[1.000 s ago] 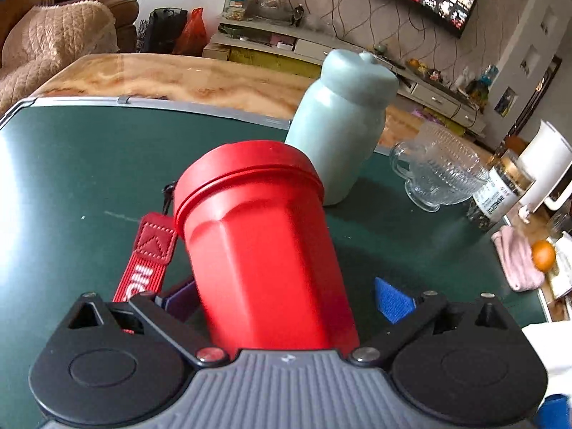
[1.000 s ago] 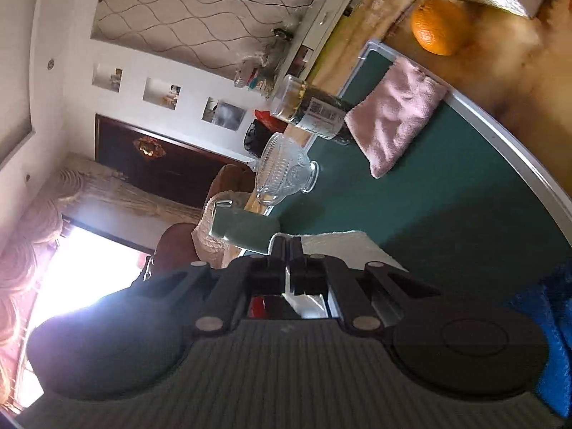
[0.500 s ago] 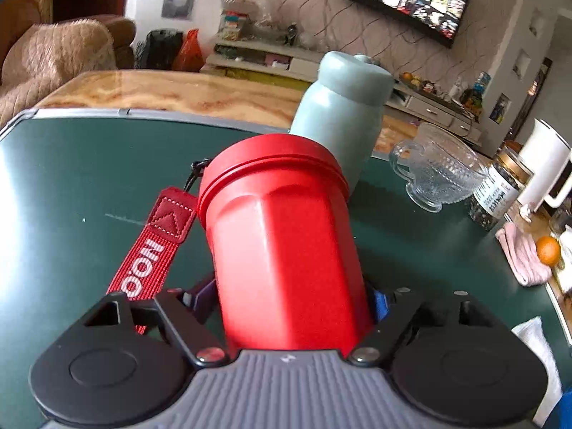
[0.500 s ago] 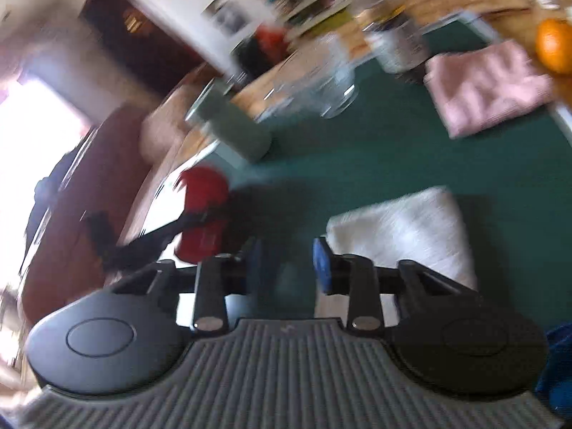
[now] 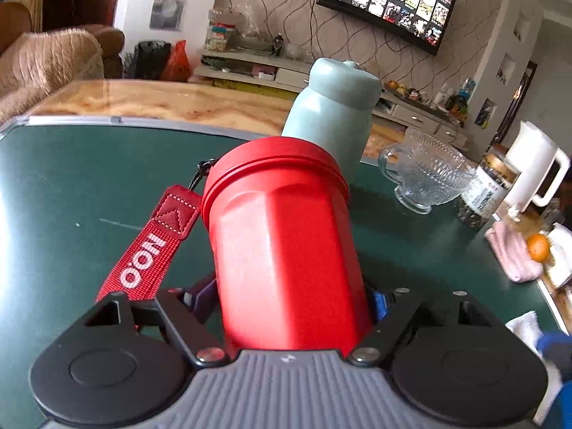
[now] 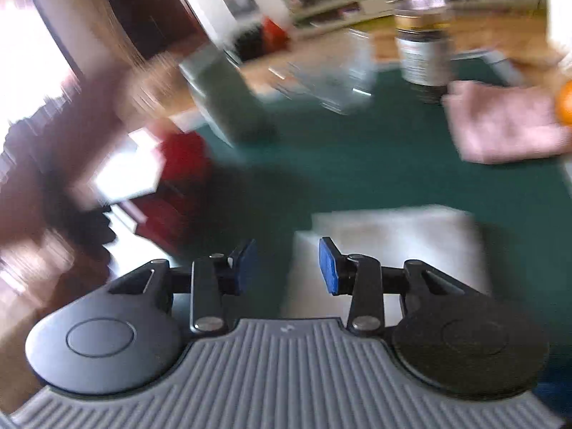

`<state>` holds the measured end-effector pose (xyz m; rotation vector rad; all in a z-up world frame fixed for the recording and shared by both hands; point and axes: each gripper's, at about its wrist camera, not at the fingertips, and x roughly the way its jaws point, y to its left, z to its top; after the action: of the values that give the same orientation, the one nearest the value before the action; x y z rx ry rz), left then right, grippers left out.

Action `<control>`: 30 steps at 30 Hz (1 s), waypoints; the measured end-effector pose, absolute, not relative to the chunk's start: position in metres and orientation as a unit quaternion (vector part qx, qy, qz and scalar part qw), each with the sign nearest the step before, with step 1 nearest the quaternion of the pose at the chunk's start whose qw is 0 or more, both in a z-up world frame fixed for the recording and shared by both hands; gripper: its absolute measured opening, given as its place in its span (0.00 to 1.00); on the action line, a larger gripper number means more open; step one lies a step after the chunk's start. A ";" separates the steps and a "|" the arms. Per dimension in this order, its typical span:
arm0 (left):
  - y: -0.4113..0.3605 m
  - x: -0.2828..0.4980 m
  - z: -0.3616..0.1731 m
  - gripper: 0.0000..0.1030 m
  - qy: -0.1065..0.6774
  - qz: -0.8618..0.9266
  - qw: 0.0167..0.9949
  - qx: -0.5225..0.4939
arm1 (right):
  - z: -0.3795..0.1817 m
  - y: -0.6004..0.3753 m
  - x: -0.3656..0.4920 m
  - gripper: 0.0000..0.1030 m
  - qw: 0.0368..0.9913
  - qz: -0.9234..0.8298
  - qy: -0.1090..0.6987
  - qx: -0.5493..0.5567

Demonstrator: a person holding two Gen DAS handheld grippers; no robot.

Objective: Clean container

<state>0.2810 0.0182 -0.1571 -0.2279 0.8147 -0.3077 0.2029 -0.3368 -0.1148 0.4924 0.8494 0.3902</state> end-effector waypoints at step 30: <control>0.013 0.223 -0.133 0.85 0.273 -0.210 0.936 0.071 | -0.088 -0.165 0.275 0.85 0.876 0.383 0.290 0.045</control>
<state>0.2229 0.0127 -0.1326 0.1447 0.5577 -0.4287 0.2750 -0.1652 -0.0876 0.0936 0.6048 0.7989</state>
